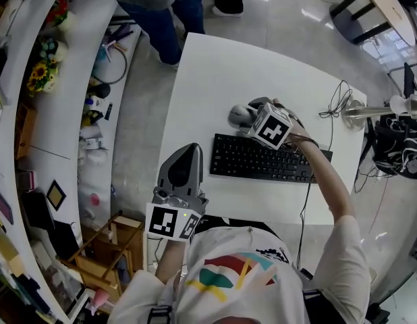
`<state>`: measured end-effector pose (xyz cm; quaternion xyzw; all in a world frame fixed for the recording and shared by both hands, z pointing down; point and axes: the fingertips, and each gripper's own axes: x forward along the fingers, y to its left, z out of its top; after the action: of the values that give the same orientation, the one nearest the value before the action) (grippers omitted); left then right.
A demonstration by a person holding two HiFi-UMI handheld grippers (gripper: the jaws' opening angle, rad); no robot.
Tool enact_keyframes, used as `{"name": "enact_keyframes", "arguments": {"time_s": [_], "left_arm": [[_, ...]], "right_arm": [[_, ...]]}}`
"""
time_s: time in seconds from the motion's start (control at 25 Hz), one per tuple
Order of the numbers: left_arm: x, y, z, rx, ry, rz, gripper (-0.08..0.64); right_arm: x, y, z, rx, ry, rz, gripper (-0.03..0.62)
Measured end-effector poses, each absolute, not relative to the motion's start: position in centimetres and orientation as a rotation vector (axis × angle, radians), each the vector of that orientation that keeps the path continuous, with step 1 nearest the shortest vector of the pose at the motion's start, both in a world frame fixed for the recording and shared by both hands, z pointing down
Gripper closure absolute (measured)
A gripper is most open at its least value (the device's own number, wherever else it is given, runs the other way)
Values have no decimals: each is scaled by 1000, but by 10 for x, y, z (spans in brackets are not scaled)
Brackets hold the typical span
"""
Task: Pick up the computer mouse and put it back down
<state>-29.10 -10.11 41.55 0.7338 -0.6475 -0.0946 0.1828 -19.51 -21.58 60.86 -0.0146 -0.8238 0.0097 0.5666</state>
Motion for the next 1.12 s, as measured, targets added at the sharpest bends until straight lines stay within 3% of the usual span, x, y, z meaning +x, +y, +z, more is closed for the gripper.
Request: {"name": "enact_keyframes", "arguments": {"time_s": [1.12], "left_arm": [[-305,-113,415,2120,-1739,-290,514]], "right_arm": [[-202,-225,611,116,-1899,93,308]]}}
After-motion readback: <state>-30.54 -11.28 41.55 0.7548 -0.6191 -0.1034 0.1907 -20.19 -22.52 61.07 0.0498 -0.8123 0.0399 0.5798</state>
